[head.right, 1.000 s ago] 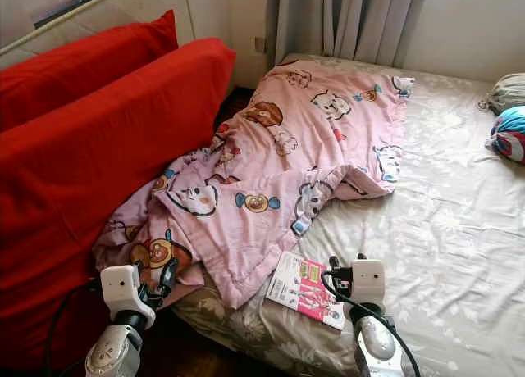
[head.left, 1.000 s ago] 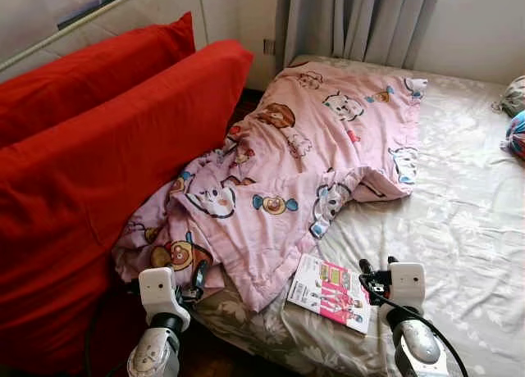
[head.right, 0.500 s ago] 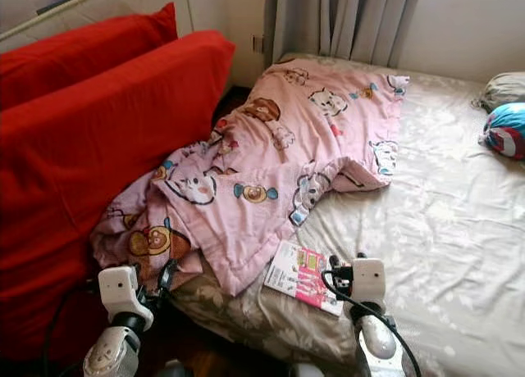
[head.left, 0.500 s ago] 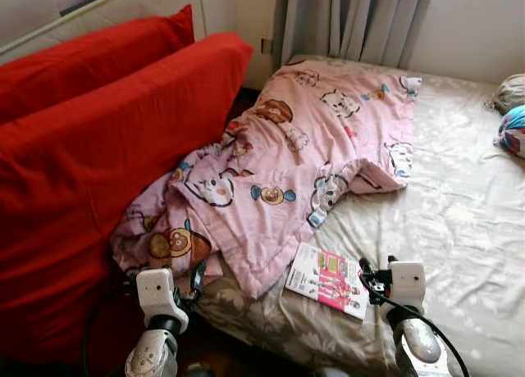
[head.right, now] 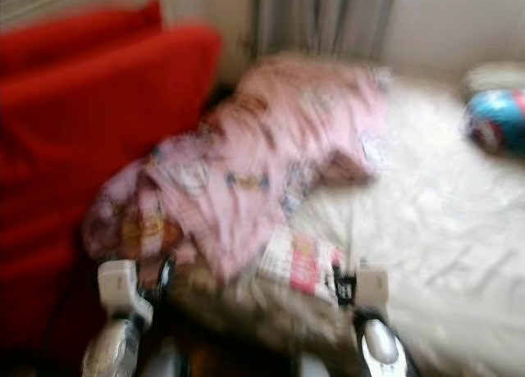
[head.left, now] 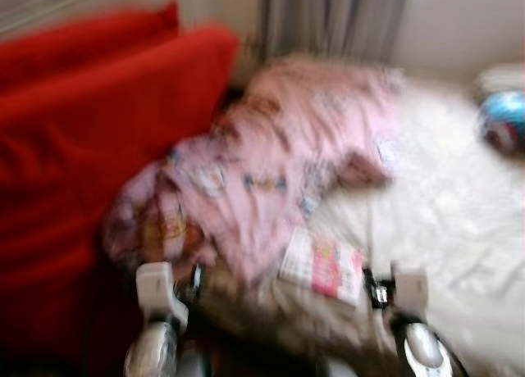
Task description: Clean up the room
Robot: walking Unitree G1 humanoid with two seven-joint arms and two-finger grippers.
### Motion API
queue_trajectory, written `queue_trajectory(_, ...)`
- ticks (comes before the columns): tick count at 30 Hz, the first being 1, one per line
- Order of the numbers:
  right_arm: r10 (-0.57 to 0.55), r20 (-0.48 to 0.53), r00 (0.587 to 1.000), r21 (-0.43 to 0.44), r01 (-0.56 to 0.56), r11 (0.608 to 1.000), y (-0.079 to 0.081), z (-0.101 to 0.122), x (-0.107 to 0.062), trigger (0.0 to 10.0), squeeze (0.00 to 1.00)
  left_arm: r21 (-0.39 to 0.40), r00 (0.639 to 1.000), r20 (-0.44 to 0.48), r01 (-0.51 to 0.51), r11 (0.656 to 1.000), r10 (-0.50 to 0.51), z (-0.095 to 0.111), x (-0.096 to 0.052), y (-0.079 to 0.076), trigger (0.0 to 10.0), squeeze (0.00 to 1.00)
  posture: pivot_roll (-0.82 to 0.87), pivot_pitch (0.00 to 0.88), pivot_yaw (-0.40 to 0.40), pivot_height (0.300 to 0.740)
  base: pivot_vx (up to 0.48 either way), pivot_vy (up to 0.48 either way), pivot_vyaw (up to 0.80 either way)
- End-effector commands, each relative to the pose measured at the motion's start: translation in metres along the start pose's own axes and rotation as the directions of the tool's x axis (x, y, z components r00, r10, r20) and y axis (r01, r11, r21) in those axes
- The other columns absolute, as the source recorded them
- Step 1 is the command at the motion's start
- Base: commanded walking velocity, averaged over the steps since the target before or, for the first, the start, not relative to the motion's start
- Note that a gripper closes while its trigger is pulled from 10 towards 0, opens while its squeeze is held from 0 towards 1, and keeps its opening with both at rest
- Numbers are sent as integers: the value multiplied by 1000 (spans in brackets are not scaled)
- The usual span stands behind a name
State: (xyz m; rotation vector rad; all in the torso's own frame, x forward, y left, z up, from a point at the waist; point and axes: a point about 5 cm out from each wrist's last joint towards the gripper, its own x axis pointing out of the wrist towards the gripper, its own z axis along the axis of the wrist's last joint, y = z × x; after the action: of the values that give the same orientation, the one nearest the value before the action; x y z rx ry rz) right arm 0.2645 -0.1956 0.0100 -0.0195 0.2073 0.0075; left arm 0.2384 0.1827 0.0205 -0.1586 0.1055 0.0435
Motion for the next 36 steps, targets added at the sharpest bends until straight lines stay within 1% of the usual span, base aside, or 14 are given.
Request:
queue_trajectory(1, 4, -16, 1000, 10, -4, 1000, 1, -5, -3, 10000, 0, 7, 1000, -2, 0, 1000, 0, 1, 2, 1, 10000, 0, -62, 120, -20, 650, 0, 0, 0)
queue_trajectory(6, 19, -30, 999, 10, -18, 1000, 4, -6, -3, 10000, 0, 8, 1000, -4, 0, 1000, 0, 1, 0, 1, 10000, 0, -59, 121, -18, 650, 0, 0, 0)
queue_trajectory(9, 28, -43, 999, 14, -27, 1000, 6, -8, -2, 10000, 0, 9, 1000, -9, 1, 1000, -1, 1, 0, 2, 10000, 0, -59, 121, -15, 630, 0, 0, 0)
queue_trajectory(13, 28, -26, 999, 21, -27, 999, 7, -7, -3, 10000, 0, 10, 1000, -9, 4, 1000, -4, 1, -1, 2, 10000, 0, -58, 122, -12, 630, 0, 0, 0)
queue_trajectory(22, 27, -40, 999, 25, -26, 999, 9, -11, -5, 10000, 0, 14, 1000, -16, 20, 1000, -19, 2, 0, 0, 10000, 0, -54, 125, -1, 630, 0, 0, 0)
queue_trajectory(27, 30, -60, 998, 26, -28, 999, 11, -13, -3, 10000, 0, 19, 1000, -18, 25, 1000, -24, 3, -1, 1, 10000, 0, -50, 124, 3, 626, 0, 0, 0)
queue_trajectory(31, 34, -49, 998, 27, -33, 999, 12, -12, -3, 10000, 0, 22, 1000, -18, 26, 999, -25, 3, 0, 1, 10000, 0, -45, 122, 5, 612, 0, 0, 0)
queue_trajectory(36, 27, -40, 999, 35, -26, 999, 11, -11, -3, 10000, 0, 24, 1000, -16, 28, 999, -27, 5, 0, 0, 10000, 0, -43, 121, 6, 612, 0, 0, 0)
